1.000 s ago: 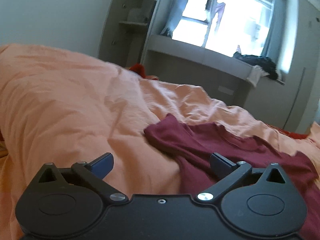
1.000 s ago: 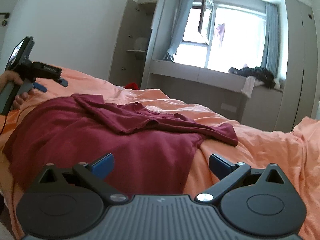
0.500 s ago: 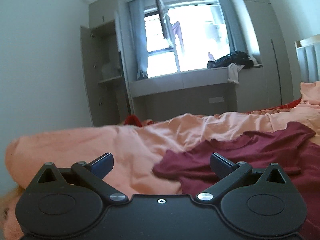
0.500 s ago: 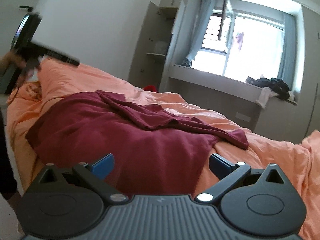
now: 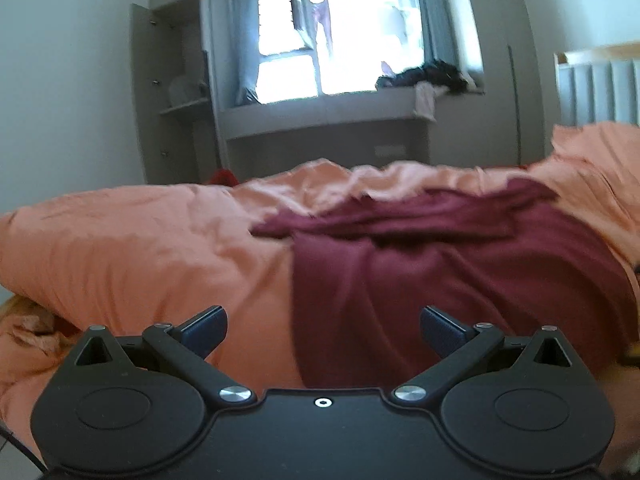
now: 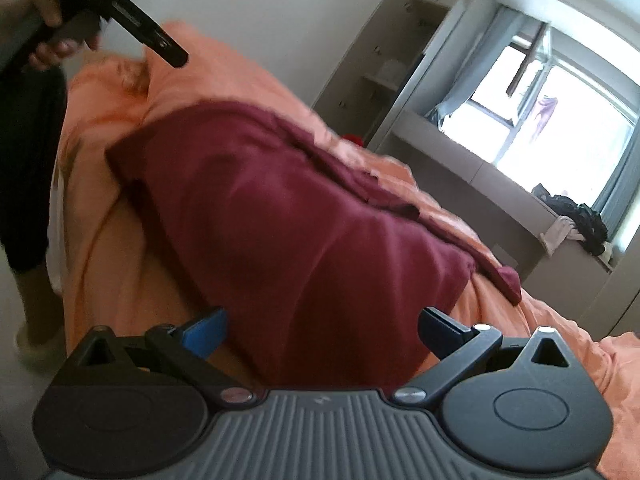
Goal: Fold small clothes
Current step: 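Smooth and fold the shirt further with the right gripper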
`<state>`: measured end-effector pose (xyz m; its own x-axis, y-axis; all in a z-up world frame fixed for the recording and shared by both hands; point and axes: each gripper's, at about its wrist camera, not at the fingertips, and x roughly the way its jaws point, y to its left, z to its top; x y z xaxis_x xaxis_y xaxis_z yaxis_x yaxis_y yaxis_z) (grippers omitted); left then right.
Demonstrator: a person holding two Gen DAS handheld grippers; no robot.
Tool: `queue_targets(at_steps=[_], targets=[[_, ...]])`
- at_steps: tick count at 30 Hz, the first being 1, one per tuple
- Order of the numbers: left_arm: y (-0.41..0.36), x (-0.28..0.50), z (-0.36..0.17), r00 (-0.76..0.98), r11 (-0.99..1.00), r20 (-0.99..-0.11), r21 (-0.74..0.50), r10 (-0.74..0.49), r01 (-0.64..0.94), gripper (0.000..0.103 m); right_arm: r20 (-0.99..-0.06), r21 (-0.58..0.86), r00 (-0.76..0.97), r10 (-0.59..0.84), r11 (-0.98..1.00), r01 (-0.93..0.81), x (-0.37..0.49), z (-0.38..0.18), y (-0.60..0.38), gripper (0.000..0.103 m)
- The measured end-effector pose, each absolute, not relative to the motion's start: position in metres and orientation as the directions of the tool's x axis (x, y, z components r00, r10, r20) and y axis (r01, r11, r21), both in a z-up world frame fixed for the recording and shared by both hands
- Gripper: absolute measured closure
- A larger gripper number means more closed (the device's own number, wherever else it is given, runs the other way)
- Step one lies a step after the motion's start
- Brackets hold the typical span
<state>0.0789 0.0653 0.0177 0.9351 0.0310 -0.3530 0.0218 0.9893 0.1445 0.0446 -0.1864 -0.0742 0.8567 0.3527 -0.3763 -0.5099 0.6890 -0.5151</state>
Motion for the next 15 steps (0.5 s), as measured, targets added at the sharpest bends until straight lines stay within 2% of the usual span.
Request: queue_targets(at_steps=[3,5,10,15], targets=[[0.060,0.074,0.001,0.922,0.989,-0.388,0.140,0.019,0.038,0.001,-0.422,-0.583,0.868,0.262,0.655,-0.481,0.049,-0.091,-0.178,0.000],[0.059,0.073,-0.007,0.913,0.991,-0.407,0.121,0.006,0.048,0.001,-0.420,-0.650,0.889,0.184,0.622,-0.436,0.053,-0.102,-0.171,0.000],[0.057,0.073,-0.016,0.905,0.994,-0.426,0.090,-0.018,0.062,0.001,-0.349,-0.804,0.936,0.044,0.500,-0.323,0.063,-0.128,-0.154,0.000],[0.062,0.071,-0.019,0.894,0.998,-0.447,0.022,-0.039,0.054,0.001,-0.287,-0.864,0.957,0.030,0.423,-0.272,0.063,-0.140,-0.143,0.000]])
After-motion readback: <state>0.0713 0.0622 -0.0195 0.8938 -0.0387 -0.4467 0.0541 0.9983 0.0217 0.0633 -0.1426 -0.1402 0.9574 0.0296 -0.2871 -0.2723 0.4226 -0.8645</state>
